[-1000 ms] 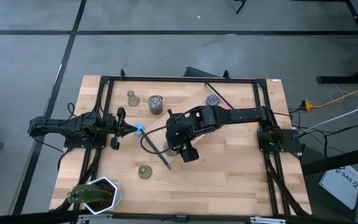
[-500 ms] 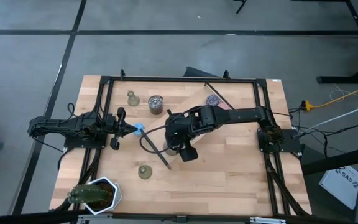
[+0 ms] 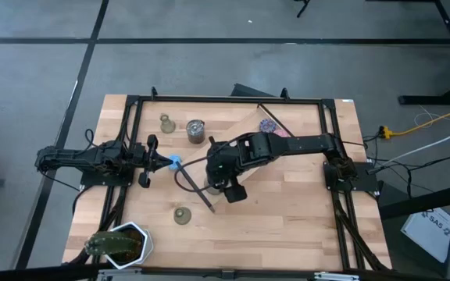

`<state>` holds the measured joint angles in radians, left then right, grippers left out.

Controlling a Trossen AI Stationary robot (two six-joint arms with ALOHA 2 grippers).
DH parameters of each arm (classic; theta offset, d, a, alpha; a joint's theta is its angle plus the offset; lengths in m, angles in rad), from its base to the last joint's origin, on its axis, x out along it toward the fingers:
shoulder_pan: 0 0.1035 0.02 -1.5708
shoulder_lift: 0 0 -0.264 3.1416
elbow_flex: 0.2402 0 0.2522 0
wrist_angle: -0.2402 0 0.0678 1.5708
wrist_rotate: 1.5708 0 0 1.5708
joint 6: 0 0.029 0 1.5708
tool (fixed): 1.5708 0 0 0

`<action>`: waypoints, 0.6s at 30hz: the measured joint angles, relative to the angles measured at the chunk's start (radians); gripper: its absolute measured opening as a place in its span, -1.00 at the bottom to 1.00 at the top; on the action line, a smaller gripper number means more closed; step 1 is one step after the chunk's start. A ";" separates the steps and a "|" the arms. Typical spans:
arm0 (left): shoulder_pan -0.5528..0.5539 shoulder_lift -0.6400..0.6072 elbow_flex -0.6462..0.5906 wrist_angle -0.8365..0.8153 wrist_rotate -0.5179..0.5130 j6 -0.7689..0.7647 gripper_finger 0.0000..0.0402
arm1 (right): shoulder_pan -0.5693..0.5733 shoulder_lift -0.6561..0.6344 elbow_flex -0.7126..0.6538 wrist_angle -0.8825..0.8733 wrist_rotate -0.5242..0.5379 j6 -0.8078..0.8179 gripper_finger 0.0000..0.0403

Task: Pick & Place candle stick holders
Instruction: Put the bottom silver scented candle on the shelf

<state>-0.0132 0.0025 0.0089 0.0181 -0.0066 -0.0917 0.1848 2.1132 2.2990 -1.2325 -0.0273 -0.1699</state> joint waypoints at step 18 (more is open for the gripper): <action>0.000 0.000 0.000 0.000 0.000 0.000 -0.95 | -0.001 0.000 0.000 0.016 -0.002 -0.024 0.97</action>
<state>-0.0135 0.0025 0.0086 0.0181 -0.0063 -0.0914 0.1841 2.1128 2.2990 -1.2164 -0.0295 -0.1940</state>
